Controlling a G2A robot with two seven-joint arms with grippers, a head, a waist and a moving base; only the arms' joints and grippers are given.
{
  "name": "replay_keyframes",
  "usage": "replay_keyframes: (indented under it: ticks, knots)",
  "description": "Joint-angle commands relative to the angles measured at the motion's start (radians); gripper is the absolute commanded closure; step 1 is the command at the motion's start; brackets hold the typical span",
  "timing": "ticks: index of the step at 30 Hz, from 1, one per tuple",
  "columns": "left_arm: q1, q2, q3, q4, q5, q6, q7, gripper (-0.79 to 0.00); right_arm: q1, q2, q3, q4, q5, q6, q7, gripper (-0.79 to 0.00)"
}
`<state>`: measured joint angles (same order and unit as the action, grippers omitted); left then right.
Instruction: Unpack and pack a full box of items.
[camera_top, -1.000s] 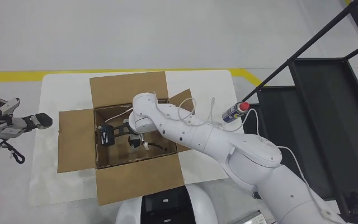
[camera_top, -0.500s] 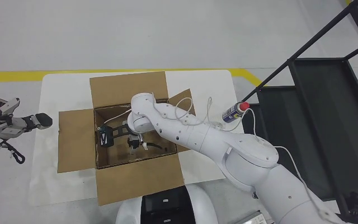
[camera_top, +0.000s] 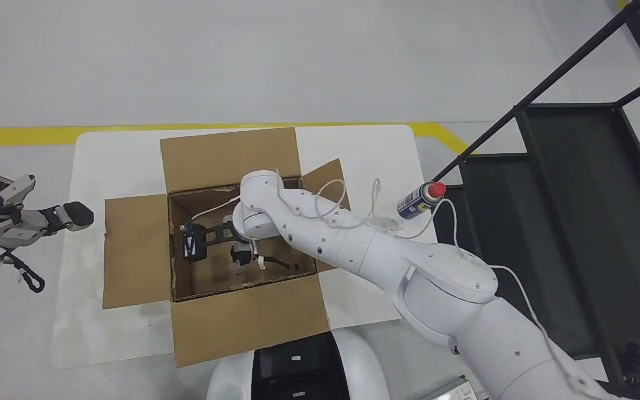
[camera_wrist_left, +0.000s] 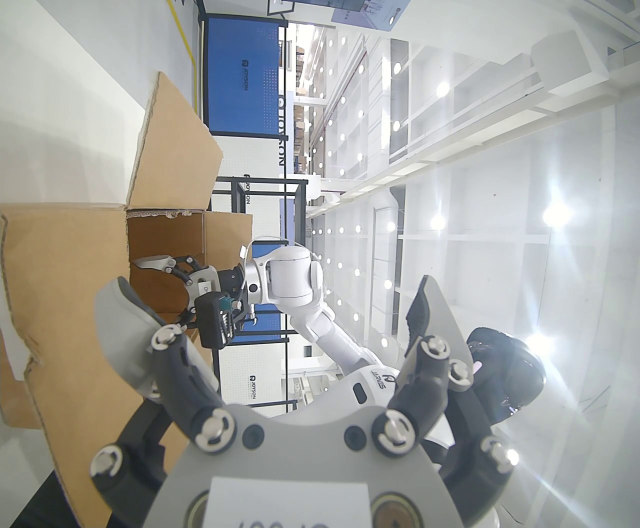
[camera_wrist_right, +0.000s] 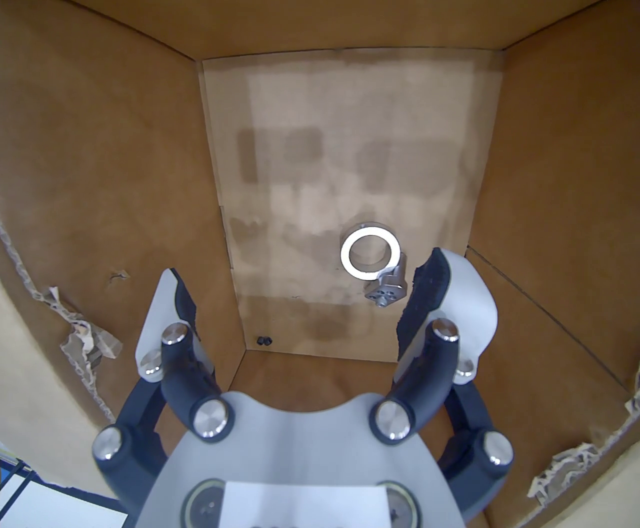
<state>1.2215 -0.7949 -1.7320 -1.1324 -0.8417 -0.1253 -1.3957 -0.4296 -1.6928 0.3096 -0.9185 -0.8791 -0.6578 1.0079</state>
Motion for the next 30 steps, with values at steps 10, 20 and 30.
replay_keyframes:
  ticks: [10,20,30]
  knots:
    - [0.000,0.000,0.000,0.000,0.000,0.000,0.000,-0.785,0.042,-0.032,0.007,0.017,0.002,-0.011,0.030,-0.785]
    - [0.000,0.000,0.000,0.000,0.000,0.000,0.000,-0.785,0.045,-0.034,0.009,0.023,-0.005,-0.004,0.025,-0.785]
    - [0.000,0.000,0.000,0.000,0.000,0.000,0.000,-0.785,0.024,-0.025,0.005,0.066,-0.110,-0.004,-0.122,-0.785]
